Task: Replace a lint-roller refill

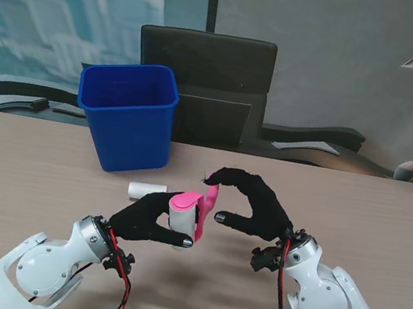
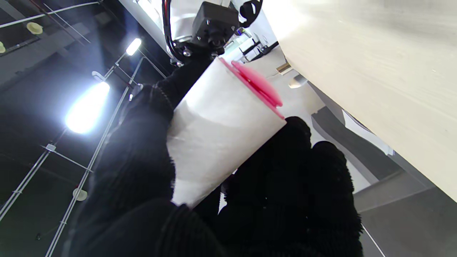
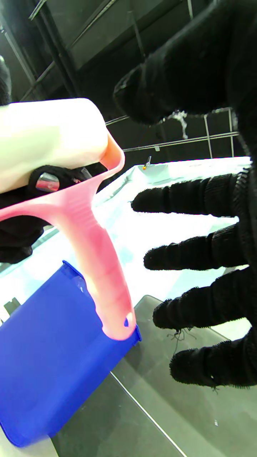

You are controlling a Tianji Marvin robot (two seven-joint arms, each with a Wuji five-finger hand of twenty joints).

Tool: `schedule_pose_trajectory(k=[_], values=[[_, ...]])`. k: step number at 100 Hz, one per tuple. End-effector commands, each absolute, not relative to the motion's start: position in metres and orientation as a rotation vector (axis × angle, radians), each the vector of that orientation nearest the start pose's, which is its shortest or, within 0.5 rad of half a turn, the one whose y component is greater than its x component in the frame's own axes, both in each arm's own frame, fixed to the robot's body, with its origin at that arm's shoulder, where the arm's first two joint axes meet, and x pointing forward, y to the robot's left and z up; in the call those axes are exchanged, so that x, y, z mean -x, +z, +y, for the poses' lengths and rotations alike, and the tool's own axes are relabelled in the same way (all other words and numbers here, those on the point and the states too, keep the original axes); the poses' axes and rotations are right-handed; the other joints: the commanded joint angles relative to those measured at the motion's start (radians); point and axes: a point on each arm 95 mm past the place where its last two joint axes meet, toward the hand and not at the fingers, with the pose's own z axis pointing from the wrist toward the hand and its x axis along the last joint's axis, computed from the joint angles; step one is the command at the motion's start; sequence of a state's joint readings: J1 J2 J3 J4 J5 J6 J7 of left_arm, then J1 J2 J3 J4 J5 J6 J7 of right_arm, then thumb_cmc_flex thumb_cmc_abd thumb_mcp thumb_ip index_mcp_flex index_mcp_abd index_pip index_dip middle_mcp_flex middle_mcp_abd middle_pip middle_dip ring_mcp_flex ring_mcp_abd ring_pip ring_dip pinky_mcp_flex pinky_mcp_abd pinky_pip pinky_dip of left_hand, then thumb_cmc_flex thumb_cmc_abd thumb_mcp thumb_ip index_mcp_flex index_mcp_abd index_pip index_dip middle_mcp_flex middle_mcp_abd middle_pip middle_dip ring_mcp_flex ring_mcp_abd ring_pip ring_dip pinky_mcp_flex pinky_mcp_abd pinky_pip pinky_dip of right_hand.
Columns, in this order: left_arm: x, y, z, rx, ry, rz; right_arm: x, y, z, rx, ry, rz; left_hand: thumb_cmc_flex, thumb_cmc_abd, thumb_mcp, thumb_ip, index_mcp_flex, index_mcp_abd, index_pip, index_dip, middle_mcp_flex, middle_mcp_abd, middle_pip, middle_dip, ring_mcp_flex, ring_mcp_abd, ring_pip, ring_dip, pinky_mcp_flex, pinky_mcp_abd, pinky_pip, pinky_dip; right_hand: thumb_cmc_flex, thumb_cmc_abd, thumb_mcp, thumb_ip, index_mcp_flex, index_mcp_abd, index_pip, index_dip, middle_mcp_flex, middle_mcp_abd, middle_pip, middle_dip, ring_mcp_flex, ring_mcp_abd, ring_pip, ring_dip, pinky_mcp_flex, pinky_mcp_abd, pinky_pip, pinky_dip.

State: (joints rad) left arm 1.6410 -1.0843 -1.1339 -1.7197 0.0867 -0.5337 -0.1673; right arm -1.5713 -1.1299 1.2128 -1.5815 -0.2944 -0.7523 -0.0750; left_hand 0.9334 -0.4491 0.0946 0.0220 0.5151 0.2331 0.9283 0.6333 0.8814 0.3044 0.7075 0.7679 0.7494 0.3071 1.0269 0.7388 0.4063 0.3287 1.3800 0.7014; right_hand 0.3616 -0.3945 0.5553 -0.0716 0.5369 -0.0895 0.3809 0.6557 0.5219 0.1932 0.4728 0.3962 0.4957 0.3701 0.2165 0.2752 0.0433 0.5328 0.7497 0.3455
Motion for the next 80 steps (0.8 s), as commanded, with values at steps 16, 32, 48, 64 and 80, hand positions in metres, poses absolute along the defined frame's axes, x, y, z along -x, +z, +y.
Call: schedule_pose_trajectory(k=[16,32,48,64,80], values=[[-0.337,-0.289,-0.077,1.553,-2.706,1.432,-0.371,-0.278,0.050,1.153,-2.600,-1.097,0.111,0.079,0.489,0.102,0.077,-0.187,0.080,0.044,0.092,-0.106,0.042,0.060,0.047,-0.035,0.000,0.006,0.003,-0.047,0.030,0.003,-0.061,0.029,0.027,0.041,0.030,-0.031,0.017,-0.012,0.086,-0.012,-0.018,-0.008,0.123,-0.171,0.018,0.003,0.019,-0.261,-0.020,-0.019],[-0.335,-0.287,-0.080,1.546,-2.726,1.433,-0.370,-0.281,0.060,1.173,-2.546,-1.036,0.108,0.080,0.494,0.100,0.077,-0.190,0.078,0.043,0.093,-0.109,0.038,0.062,0.048,-0.037,-0.002,0.006,0.003,-0.047,0.031,0.002,-0.060,0.017,0.036,0.043,0.057,-0.021,0.030,-0.010,0.163,-0.006,0.008,0.007,0.250,-0.129,0.075,0.030,0.061,-0.193,-0.013,-0.012],[-0.335,-0.286,-0.081,1.537,-2.740,1.432,-0.370,-0.284,0.066,1.182,-2.515,-1.004,0.106,0.080,0.496,0.098,0.078,-0.193,0.078,0.043,0.095,-0.111,0.035,0.066,0.052,-0.042,-0.005,0.006,0.005,-0.047,0.029,0.000,-0.051,0.008,0.045,0.046,0.093,-0.005,0.045,-0.006,0.237,0.005,0.044,0.027,0.365,-0.139,0.126,0.052,0.080,-0.234,-0.010,-0.013],[-0.333,-0.285,-0.083,1.542,-2.756,1.427,-0.372,-0.286,0.069,1.185,-2.514,-0.986,0.106,0.080,0.498,0.097,0.078,-0.193,0.078,0.043,0.095,-0.113,0.033,0.068,0.052,-0.042,-0.005,0.006,0.005,-0.047,0.029,0.000,-0.039,0.002,0.047,0.045,0.176,0.019,0.081,0.004,0.309,0.007,0.086,0.052,0.426,-0.232,0.138,0.055,0.048,-0.352,-0.032,-0.049],[-0.333,-0.284,-0.085,1.541,-2.774,1.414,-0.374,-0.288,0.067,1.198,-2.519,-1.004,0.104,0.081,0.498,0.095,0.077,-0.197,0.079,0.043,0.095,-0.114,0.031,0.070,0.052,-0.042,-0.006,0.007,0.005,-0.047,0.029,-0.001,-0.027,-0.005,0.054,0.051,0.196,0.013,0.091,0.008,0.289,0.000,0.074,0.049,0.304,-0.237,0.074,0.038,0.005,-0.357,-0.031,-0.071]])
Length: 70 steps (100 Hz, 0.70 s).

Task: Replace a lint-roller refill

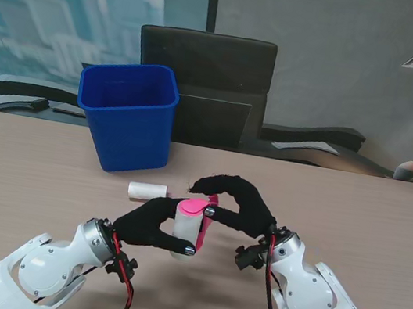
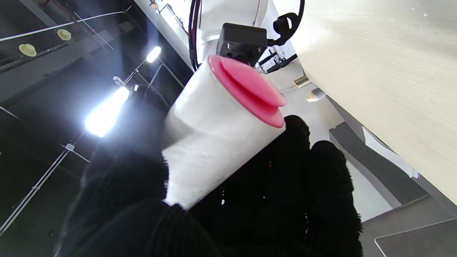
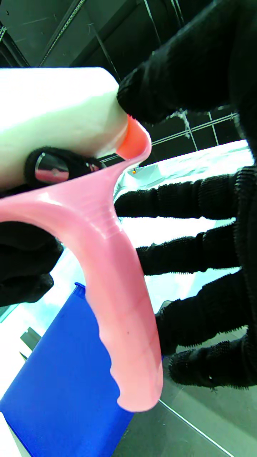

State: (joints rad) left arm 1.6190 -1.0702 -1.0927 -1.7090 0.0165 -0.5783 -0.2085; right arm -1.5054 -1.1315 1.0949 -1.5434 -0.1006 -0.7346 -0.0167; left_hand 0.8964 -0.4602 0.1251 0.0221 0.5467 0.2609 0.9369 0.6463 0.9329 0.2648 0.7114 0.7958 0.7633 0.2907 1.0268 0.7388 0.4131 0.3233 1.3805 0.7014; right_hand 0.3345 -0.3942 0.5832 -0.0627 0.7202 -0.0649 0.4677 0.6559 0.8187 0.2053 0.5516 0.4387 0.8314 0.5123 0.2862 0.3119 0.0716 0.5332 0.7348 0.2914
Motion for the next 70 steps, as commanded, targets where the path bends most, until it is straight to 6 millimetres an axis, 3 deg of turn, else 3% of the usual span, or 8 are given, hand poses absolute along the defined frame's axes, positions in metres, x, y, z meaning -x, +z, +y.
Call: schedule_pose_trajectory(k=[1,19,41,70], values=[[-0.333,-0.284,-0.085,1.541,-2.775,1.411,-0.374,-0.289,0.066,1.200,-2.521,-1.004,0.141,0.092,0.468,0.094,0.046,-0.225,0.070,0.030,0.043,-0.075,0.027,0.042,0.038,-0.026,-0.006,0.007,-0.002,-0.042,0.028,-0.001,0.000,-0.005,0.026,0.043,0.013,-0.012,0.004,0.008,-0.009,-0.011,-0.006,0.007,-0.042,-0.379,-0.001,-0.001,-0.025,-0.357,-0.016,-0.018],[-0.331,-0.284,-0.087,1.544,-2.787,1.399,-0.377,-0.287,0.060,1.207,-2.588,-1.006,0.141,0.092,0.469,0.093,0.044,-0.225,0.070,0.030,0.043,-0.076,0.025,0.043,0.038,-0.026,-0.006,0.007,-0.002,-0.042,0.029,-0.002,-0.006,-0.001,0.027,0.043,0.014,-0.015,0.008,0.012,-0.042,-0.012,-0.014,0.008,-0.131,-0.414,-0.029,-0.004,-0.021,-0.374,-0.001,-0.031],[-0.330,-0.286,-0.090,1.551,-2.790,1.431,-0.378,-0.282,0.058,1.179,-2.639,-0.985,0.141,0.091,0.471,0.093,0.047,-0.225,0.071,0.030,0.046,-0.076,0.025,0.045,0.038,-0.026,-0.007,0.008,-0.001,-0.042,0.028,-0.002,-0.003,-0.006,0.027,0.042,0.044,-0.006,0.027,0.023,-0.014,-0.031,0.006,0.009,-0.114,-0.445,-0.033,-0.026,-0.054,-0.466,0.029,-0.074],[-0.330,-0.287,-0.092,1.564,-2.802,1.469,-0.381,-0.278,0.060,1.149,-2.681,-0.951,0.138,0.089,0.474,0.093,0.048,-0.226,0.071,0.029,0.047,-0.076,0.024,0.046,0.041,-0.025,-0.008,0.008,0.000,-0.042,0.028,-0.004,-0.007,-0.007,0.028,0.042,0.073,0.000,0.039,0.026,0.010,-0.038,0.015,0.007,-0.103,-0.456,-0.032,-0.041,-0.065,-0.501,0.040,-0.098]])
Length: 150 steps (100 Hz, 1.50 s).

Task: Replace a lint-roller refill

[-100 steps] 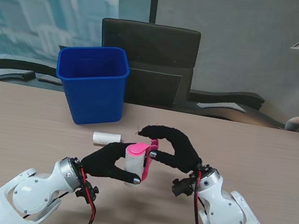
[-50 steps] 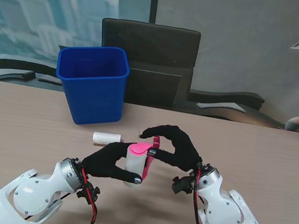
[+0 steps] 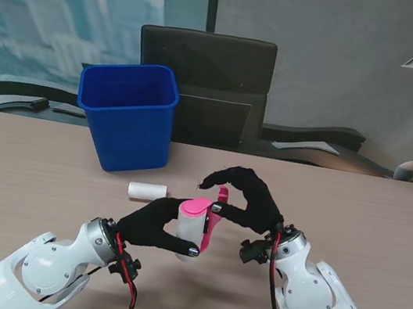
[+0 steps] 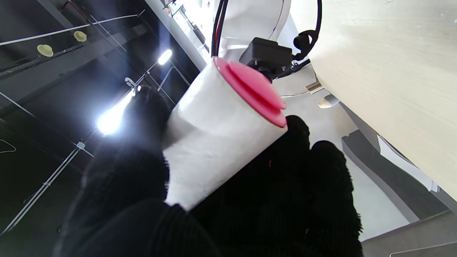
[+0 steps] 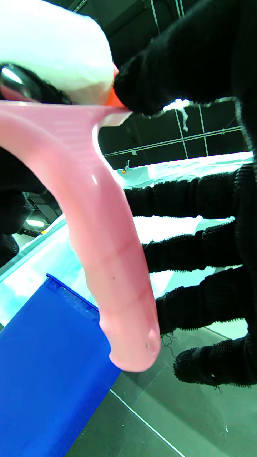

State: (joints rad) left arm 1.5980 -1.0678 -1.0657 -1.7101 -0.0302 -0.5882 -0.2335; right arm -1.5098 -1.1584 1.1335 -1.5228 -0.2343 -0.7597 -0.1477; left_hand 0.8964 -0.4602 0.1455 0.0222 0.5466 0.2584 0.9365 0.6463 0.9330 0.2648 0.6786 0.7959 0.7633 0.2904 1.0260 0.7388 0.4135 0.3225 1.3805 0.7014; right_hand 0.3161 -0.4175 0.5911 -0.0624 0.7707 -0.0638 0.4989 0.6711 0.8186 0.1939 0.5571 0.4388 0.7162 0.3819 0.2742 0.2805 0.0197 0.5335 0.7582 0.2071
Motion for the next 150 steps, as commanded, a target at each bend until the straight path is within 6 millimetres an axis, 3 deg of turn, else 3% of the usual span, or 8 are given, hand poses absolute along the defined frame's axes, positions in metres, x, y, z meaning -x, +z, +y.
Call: schedule_pose_trajectory(k=[1,18,51,83,100,120,132,150], values=[[-0.330,-0.287,-0.092,1.565,-2.802,1.470,-0.381,-0.278,0.060,1.149,-2.682,-0.949,0.138,0.089,0.454,0.093,0.049,-0.223,0.072,0.030,0.048,-0.076,0.057,0.046,0.041,-0.025,-0.007,0.008,0.000,-0.042,0.028,-0.004,0.010,0.017,0.019,0.041,0.022,-0.001,0.008,0.011,0.008,-0.026,0.009,0.007,0.012,-0.324,-0.020,-0.010,-0.011,-0.502,0.019,-0.014],[-0.330,-0.287,-0.093,1.577,-2.809,1.472,-0.381,-0.279,0.062,1.154,-2.663,-0.935,0.138,0.090,0.455,0.092,0.048,-0.223,0.071,0.029,0.048,-0.076,0.056,0.047,0.041,-0.025,-0.008,0.009,0.000,-0.042,0.027,-0.004,0.012,0.014,0.019,0.040,0.027,0.002,0.011,0.012,0.017,-0.017,0.014,0.005,0.033,-0.303,-0.003,-0.008,0.057,-0.484,0.064,-0.005],[-0.330,-0.284,-0.094,1.567,-2.811,1.423,-0.376,-0.290,0.067,1.209,-2.588,-0.931,0.139,0.094,0.451,0.088,0.044,-0.225,0.071,0.030,0.044,-0.079,0.054,0.047,0.041,-0.025,-0.009,0.009,0.000,-0.042,0.027,-0.005,0.029,-0.007,0.039,0.051,0.032,0.003,0.009,0.010,0.063,-0.001,0.029,0.010,0.220,-0.215,0.101,0.053,0.266,-0.262,0.210,0.052],[-0.332,-0.284,-0.093,1.576,-2.791,1.401,-0.373,-0.291,0.070,1.222,-2.555,-0.895,0.141,0.094,0.448,0.087,0.044,-0.226,0.072,0.030,0.043,-0.079,0.053,0.046,0.040,-0.026,-0.011,0.010,0.001,-0.042,0.027,-0.006,0.052,-0.023,0.058,0.064,0.041,0.009,0.010,0.008,0.128,0.004,0.058,0.020,0.383,-0.224,0.197,0.097,0.392,-0.243,0.262,0.075],[-0.333,-0.284,-0.092,1.589,-2.773,1.401,-0.370,-0.292,0.071,1.234,-2.535,-0.872,0.141,0.095,0.447,0.086,0.043,-0.226,0.071,0.029,0.043,-0.079,0.053,0.046,0.040,-0.027,-0.012,0.010,0.002,-0.042,0.026,-0.006,0.110,-0.060,0.102,0.168,0.043,0.011,0.013,-0.003,0.179,0.005,0.086,0.029,0.484,-0.222,0.283,0.123,0.551,-0.173,0.361,0.112],[-0.335,-0.284,-0.092,1.593,-2.761,1.409,-0.368,-0.291,0.072,1.236,-2.532,-0.851,0.141,0.095,0.445,0.085,0.042,-0.226,0.070,0.028,0.042,-0.079,0.052,0.044,0.040,-0.027,-0.012,0.011,0.002,-0.043,0.026,-0.007,0.142,-0.119,0.212,0.251,0.006,0.010,0.170,-0.137,0.239,0.007,0.123,0.045,0.572,-0.230,0.373,0.128,0.701,-0.153,0.465,0.128],[-0.336,-0.284,-0.091,1.597,-2.744,1.413,-0.367,-0.291,0.072,1.235,-2.534,-0.842,0.142,0.096,0.445,0.085,0.042,-0.224,0.070,0.028,0.041,-0.079,0.052,0.043,0.040,-0.027,-0.013,0.011,0.002,-0.043,0.026,-0.007,0.137,-0.141,0.301,0.275,-0.003,0.010,0.237,-0.183,0.267,0.006,0.139,0.054,0.591,-0.241,0.408,0.136,0.728,-0.160,0.494,0.123],[-0.337,-0.285,-0.092,1.620,-2.699,1.381,-0.364,-0.291,0.073,1.232,-2.533,-0.848,0.143,0.096,0.444,0.085,0.042,-0.219,0.070,0.028,0.041,-0.076,0.053,0.043,0.040,-0.027,-0.013,0.011,0.002,-0.043,0.026,-0.007,0.140,-0.198,0.393,0.255,-0.002,0.010,0.274,-0.200,0.287,-0.001,0.156,0.066,0.593,-0.256,0.464,0.151,0.747,-0.172,0.525,0.125]])
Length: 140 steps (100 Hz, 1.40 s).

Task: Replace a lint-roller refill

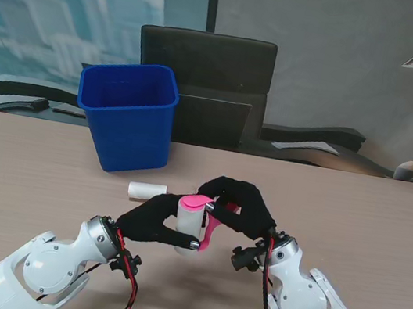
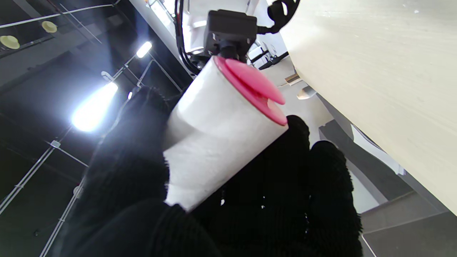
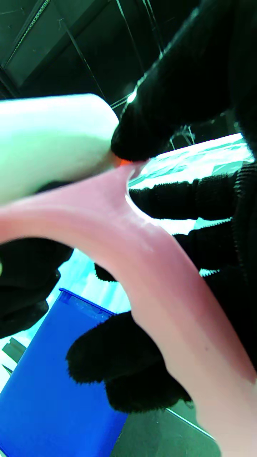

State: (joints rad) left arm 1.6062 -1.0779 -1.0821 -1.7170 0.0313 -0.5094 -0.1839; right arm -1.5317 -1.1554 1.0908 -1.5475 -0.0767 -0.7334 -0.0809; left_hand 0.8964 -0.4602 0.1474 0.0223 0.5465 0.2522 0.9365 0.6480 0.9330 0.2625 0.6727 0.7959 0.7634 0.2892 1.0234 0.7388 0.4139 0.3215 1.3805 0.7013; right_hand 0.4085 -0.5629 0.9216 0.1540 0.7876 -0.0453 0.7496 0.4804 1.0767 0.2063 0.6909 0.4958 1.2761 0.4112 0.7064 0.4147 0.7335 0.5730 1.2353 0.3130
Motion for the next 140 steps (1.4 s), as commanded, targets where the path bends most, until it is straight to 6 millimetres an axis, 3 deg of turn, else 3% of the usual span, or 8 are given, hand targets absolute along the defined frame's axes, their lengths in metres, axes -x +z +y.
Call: schedule_pose_trajectory(k=[1,19,45,75,97,104,115,140], values=[[-0.337,-0.285,-0.092,1.621,-2.697,1.378,-0.364,-0.291,0.073,1.232,-2.533,-0.848,0.143,0.096,0.442,0.085,0.042,-0.213,0.070,0.026,0.042,-0.074,0.059,0.043,0.040,-0.026,-0.010,0.011,0.001,-0.042,0.026,-0.007,0.050,-0.056,0.066,0.037,-0.019,-0.008,0.026,-0.010,0.030,-0.014,0.024,0.010,0.035,-0.286,0.035,0.017,0.036,-0.214,0.050,0.020],[-0.339,-0.285,-0.095,1.631,-2.671,1.352,-0.361,-0.291,0.076,1.232,-2.536,-0.873,0.144,0.097,0.442,0.086,0.042,-0.207,0.069,0.025,0.040,-0.070,0.061,0.041,0.040,-0.022,-0.011,0.013,0.001,-0.042,0.026,-0.007,0.110,-0.104,0.138,-0.033,-0.008,0.012,0.120,-0.058,0.090,-0.015,0.058,0.024,0.037,-0.312,0.190,0.046,0.103,-0.236,0.118,0.030],[-0.340,-0.289,-0.097,1.594,-2.637,1.355,-0.357,-0.290,0.082,1.234,-2.563,-0.926,0.146,0.096,0.443,0.089,0.042,-0.201,0.070,0.025,0.040,-0.066,0.066,0.040,0.040,-0.020,-0.010,0.015,0.001,-0.042,0.026,-0.007,0.151,-0.017,0.180,-0.088,0.188,0.069,0.253,-0.090,0.328,-0.010,0.142,0.036,0.042,-0.404,0.619,0.171,0.352,-0.271,0.328,0.002],[-0.338,-0.288,-0.100,1.488,-2.588,1.291,-0.350,-0.290,0.084,1.224,-2.557,-0.979,0.139,0.090,0.461,0.110,0.045,-0.183,0.078,0.027,0.051,-0.059,0.092,0.043,0.059,-0.016,0.009,0.023,0.023,-0.032,0.035,-0.007,0.234,-0.199,0.429,0.005,0.256,0.073,0.321,-0.056,0.382,-0.017,0.209,0.077,0.043,-0.452,0.749,0.245,0.384,-0.308,0.452,0.035],[-0.337,-0.287,-0.101,1.403,-2.568,1.275,-0.348,-0.293,0.085,1.250,-2.515,-1.066,0.116,0.084,0.477,0.118,0.043,-0.175,0.083,0.030,0.052,-0.055,0.107,0.045,0.064,-0.013,0.022,0.027,0.027,-0.029,0.045,-0.004,0.237,-0.184,0.441,-0.032,0.323,0.194,0.373,0.027,0.382,-0.005,0.461,0.179,0.042,-0.560,0.987,0.396,0.430,-0.419,0.650,0.168],[-0.336,-0.287,-0.101,1.348,-2.558,1.277,-0.347,-0.294,0.086,1.265,-2.472,-1.085,0.116,0.084,0.479,0.119,0.042,-0.174,0.083,0.030,0.053,-0.057,0.110,0.047,0.066,-0.014,0.025,0.027,0.030,-0.029,0.048,-0.004,0.211,-0.141,0.444,-0.038,0.366,0.259,0.391,0.068,0.379,0.004,0.586,0.225,0.042,-0.584,1.068,0.460,0.444,-0.449,0.719,0.221],[-0.335,-0.286,-0.100,1.275,-2.544,1.270,-0.347,-0.296,0.087,1.292,-2.409,-1.114,0.114,0.084,0.482,0.120,0.043,-0.174,0.086,0.032,0.056,-0.057,0.115,0.049,0.071,-0.016,0.030,0.029,0.034,-0.030,0.051,-0.003,0.146,-0.022,0.404,0.028,0.463,0.299,0.388,0.148,0.378,0.006,0.732,0.286,0.042,-0.579,1.092,0.582,0.454,-0.473,0.772,0.273],[-0.335,-0.285,-0.101,1.211,-2.533,1.259,-0.347,-0.301,0.088,1.340,-2.314,-1.158,0.107,0.082,0.493,0.131,0.042,-0.167,0.092,0.039,0.058,-0.056,0.132,0.058,0.075,-0.014,0.044,0.033,0.038,-0.030,0.061,0.000,0.061,0.176,0.353,0.081,0.519,0.282,0.411,0.200,0.378,0.014,0.823,0.328,0.041,-0.565,1.105,0.663,0.456,-0.452,0.796,0.287]])
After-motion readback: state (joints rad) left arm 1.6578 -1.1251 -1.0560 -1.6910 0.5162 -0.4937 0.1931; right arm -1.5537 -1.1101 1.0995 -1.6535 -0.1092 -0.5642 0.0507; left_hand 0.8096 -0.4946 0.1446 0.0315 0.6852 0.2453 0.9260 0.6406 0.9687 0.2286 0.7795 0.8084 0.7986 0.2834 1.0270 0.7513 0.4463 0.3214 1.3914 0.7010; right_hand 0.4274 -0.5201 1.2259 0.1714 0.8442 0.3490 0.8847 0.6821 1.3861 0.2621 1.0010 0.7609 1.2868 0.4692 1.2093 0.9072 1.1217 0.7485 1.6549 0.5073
